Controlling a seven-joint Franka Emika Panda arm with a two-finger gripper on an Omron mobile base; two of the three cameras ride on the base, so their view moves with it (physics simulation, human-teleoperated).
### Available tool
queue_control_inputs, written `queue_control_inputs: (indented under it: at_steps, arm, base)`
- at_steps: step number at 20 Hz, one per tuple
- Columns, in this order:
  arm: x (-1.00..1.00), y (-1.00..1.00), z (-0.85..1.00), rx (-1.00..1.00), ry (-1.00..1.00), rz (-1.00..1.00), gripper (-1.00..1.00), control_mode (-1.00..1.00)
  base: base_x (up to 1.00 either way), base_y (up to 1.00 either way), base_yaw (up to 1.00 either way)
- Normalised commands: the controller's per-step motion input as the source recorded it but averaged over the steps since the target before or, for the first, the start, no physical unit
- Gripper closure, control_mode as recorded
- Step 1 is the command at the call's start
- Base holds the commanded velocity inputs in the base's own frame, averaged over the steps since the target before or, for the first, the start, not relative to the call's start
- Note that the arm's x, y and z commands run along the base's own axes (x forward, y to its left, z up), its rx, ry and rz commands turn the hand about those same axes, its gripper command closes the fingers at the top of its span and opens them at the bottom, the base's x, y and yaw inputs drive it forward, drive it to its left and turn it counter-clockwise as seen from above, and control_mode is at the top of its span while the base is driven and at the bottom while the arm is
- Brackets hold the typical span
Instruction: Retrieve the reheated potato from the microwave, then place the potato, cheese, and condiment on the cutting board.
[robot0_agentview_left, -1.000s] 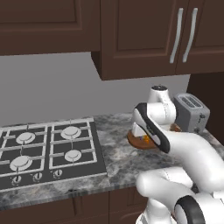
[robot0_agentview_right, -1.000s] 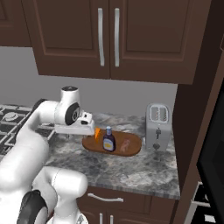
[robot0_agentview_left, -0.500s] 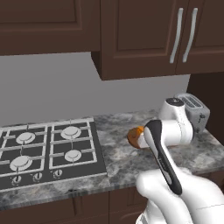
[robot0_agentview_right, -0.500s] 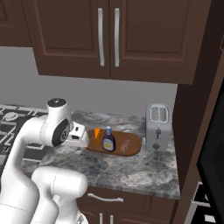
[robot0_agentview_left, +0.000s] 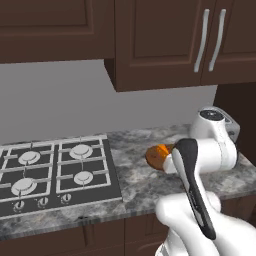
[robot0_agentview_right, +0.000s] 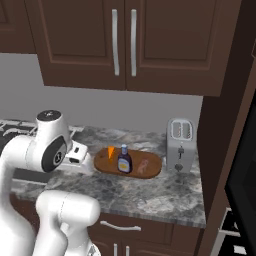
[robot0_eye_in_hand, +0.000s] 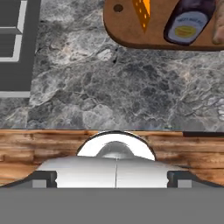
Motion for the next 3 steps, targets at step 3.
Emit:
queue_control_inputs:
  at_steps: [3]
  arm:
    - [-0.59, 0.09, 0.22, 0.0, 0.0, 0.0, -1.0, -1.0]
  base:
    - [0.0, 0.0, 0.0]
